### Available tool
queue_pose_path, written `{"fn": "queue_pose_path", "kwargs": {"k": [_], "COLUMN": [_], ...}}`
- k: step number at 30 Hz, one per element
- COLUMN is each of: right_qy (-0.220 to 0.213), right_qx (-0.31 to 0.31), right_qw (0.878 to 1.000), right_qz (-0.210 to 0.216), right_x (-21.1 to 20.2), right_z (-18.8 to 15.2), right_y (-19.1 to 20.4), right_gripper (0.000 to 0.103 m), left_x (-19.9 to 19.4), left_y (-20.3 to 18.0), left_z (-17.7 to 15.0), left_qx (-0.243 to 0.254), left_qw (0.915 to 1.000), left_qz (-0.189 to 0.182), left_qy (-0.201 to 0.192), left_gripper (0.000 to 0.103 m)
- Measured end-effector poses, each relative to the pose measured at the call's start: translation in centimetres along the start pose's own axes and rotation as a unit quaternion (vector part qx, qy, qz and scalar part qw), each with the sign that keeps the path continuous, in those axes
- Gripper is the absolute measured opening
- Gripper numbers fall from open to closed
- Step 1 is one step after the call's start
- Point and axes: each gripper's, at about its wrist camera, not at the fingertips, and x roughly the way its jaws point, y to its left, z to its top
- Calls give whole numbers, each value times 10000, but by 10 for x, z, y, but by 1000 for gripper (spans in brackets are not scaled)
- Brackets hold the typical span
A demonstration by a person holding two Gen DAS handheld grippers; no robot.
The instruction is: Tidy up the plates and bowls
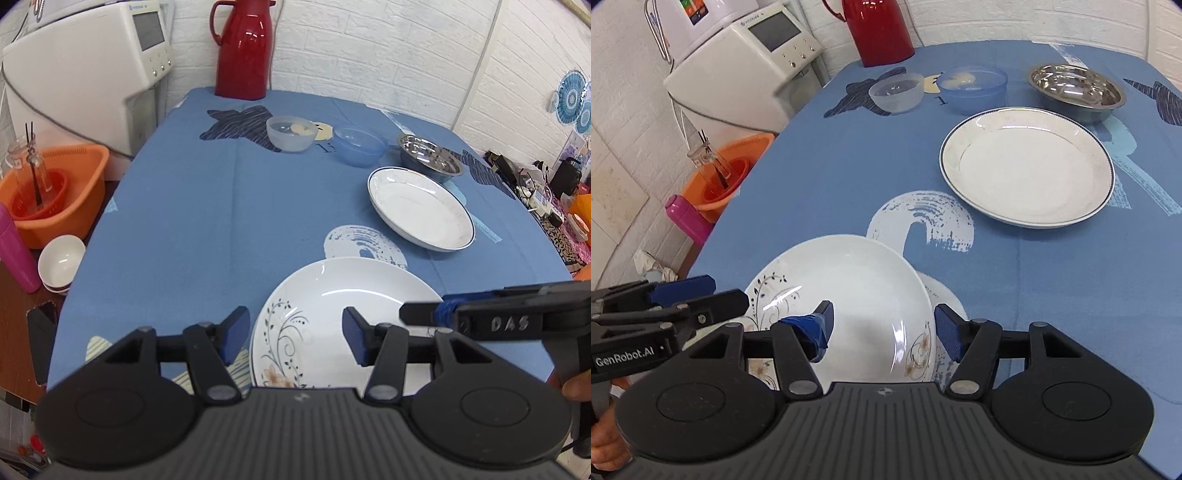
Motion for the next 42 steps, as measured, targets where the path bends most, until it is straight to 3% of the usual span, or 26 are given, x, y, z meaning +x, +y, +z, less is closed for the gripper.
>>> {"fn": "queue_pose_path", "kwargs": {"k": [5, 12, 18, 21, 27, 29, 37, 39, 41, 42], "right_qy": [-289, -356, -196, -9, 444, 418, 319, 401, 262, 226], "right_qx": [122, 499, 786, 878, 692, 489, 233, 219, 222, 161], "right_qw": [9994, 9944, 9904, 9884, 9902, 9920, 9878, 9882, 9932, 9931], "right_qz": [-142, -859, -1122, -1237, -1129, -1090, -1506, -1465, -1116, -1140], "right_x": [-22, -39, -10, 16, 57, 61, 63, 63, 61, 60], "right_z": [16, 48, 91, 109, 120, 119, 115, 117, 114, 113], "right_y": [-24, -87, -132, -148, -155, -152, -149, -149, -148, -147], "right_gripper": [45, 46, 48, 48, 49, 51, 57, 58, 47, 43], "left_x": [2, 39, 112, 148, 197, 207, 217, 216, 216, 216], "left_y": [3, -7, -37, -52, -72, -74, -81, -80, -77, -74], "left_z": [11, 53, 105, 123, 135, 136, 136, 136, 135, 135], "left_qx": [-61, -214, -217, -173, 6, 36, 147, 147, 56, -74], "left_qw": [10000, 9978, 9917, 9900, 9870, 9866, 9871, 9883, 9876, 9867], "left_qz": [-77, -549, -950, -965, -858, -849, -806, -703, -764, -812], "left_qy": [-1, 320, 843, 1014, 1356, 1395, 1378, 1347, 1369, 1404], "left_gripper": [53, 56, 58, 58, 58, 58, 48, 32, 16, 14]}}
